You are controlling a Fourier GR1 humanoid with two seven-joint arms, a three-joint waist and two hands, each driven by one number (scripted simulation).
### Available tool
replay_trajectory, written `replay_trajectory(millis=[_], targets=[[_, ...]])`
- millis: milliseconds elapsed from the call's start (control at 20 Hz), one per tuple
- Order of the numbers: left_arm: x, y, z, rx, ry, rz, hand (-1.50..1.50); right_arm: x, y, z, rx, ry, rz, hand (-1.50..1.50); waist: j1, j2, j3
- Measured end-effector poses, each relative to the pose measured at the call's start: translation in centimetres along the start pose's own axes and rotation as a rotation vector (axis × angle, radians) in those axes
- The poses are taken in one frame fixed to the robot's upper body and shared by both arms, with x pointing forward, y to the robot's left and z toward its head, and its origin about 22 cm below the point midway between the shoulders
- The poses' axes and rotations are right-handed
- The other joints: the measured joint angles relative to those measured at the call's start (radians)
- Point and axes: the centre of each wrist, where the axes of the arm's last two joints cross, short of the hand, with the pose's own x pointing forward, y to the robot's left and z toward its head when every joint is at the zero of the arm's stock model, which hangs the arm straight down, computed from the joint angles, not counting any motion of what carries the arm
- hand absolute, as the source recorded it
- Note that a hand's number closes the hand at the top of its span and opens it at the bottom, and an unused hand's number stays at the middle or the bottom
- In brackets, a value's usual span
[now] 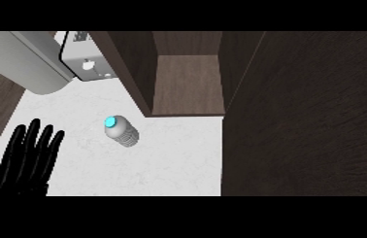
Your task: Pick up the bottled water, place it into the cabinet and close the cabinet
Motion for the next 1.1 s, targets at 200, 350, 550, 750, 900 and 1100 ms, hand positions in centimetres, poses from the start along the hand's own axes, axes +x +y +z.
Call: replay_trajectory(millis=[200,350,550,750,900,1100], targets=[[-1.9,1.1,-0.8,0.023,0.028,0.019,-1.50,0.1,-0.3,1.1,0.010,0.006,0.015,-1.50,-0.003,0.000,0.000],[-3.7,1.5,-1.6,0.042,0.046,0.014,-1.50,-0.1,-0.1,1.6,0.010,-0.001,0.001,-1.50,-0.004,0.001,0.000],[-6.5,3.0,-2.5,0.052,0.078,-0.006,-1.50,0.1,-0.1,2.2,0.017,0.004,0.002,-1.50,-0.007,0.002,-0.001],[-9.2,3.6,-2.8,0.060,0.109,-0.016,-1.50,0.2,-0.4,3.4,0.026,0.014,0.009,-1.50,-0.010,0.001,-0.001],[-11.5,4.2,-3.8,0.055,0.127,-0.015,-1.50,0.2,-0.4,3.6,0.027,0.014,0.007,-1.50,-0.009,0.003,-0.001],[-13.6,4.7,-4.5,0.063,0.145,-0.015,-1.50,0.3,-0.4,4.2,0.021,0.017,0.006,-1.50,-0.007,0.003,-0.001]])
